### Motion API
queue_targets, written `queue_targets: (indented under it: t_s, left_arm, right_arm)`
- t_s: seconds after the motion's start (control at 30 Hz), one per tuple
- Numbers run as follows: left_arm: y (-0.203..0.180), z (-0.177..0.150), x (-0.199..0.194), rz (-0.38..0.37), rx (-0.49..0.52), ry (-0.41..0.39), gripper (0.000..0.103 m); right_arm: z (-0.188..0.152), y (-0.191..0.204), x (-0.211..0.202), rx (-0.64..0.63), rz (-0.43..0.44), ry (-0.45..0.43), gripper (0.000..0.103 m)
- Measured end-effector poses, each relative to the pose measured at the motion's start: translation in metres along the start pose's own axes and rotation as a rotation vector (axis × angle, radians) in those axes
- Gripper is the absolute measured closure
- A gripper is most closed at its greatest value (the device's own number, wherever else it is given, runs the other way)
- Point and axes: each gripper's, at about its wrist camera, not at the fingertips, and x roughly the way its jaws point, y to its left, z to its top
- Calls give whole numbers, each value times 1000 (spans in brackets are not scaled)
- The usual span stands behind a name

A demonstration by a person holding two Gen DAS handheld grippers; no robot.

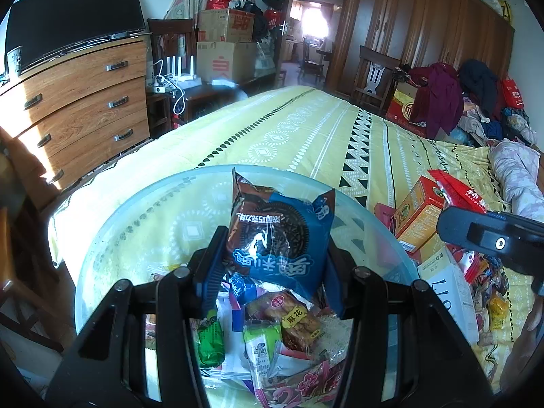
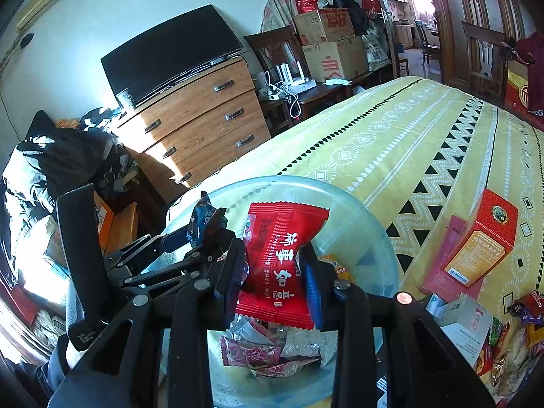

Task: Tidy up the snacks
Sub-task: 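Open the left gripper over the bowl while the right gripper releases the red packet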

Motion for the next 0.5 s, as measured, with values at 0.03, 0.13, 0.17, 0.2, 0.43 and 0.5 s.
queue_targets:
  t_s: [0.03,0.13,0.17,0.2,0.43,0.5]
  left_arm:
    - [0,0,0,1,0,0,52]
    - [1,1,0,2,-2,1,52]
    - [1,1,0,2,-3,2,52]
    - [2,1,1,2,-5,3,52]
    - [6,2,2,3,-14,9,52]
    - [7,1,3,6,-16,10,52]
  right_arm:
    - [0,0,0,1,-1,0,66]
    - [1,1,-1,1,-1,0,66]
    - [1,1,-1,1,-1,0,66]
    - [1,1,-1,1,-1,0,66]
    - [1,2,1,0,0,0,66]
    - [0,2,2,0,-2,2,66]
